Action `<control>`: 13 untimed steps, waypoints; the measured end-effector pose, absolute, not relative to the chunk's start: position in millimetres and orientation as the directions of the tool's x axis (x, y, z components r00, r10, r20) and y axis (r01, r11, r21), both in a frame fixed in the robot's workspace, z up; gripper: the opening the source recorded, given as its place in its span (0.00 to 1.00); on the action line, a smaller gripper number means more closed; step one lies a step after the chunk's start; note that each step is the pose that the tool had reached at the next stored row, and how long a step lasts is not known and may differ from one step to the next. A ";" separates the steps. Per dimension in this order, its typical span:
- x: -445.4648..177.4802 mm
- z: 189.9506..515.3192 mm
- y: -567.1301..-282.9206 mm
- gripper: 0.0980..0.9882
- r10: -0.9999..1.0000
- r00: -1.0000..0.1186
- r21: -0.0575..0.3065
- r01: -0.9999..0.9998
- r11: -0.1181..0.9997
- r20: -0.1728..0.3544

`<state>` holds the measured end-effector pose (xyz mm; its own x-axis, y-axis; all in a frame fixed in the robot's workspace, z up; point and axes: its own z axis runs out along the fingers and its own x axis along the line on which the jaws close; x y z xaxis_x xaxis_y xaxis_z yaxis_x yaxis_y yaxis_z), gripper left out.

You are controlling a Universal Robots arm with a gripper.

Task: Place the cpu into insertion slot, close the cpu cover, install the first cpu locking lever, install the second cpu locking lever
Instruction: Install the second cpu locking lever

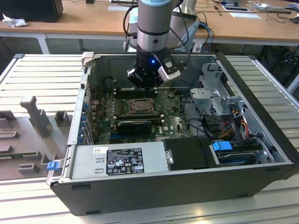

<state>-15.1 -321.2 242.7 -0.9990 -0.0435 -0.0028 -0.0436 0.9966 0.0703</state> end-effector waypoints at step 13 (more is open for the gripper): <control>-21.7 234.4 -374.0 0.01 -0.049 -0.999 0.118 -0.046 0.992 0.022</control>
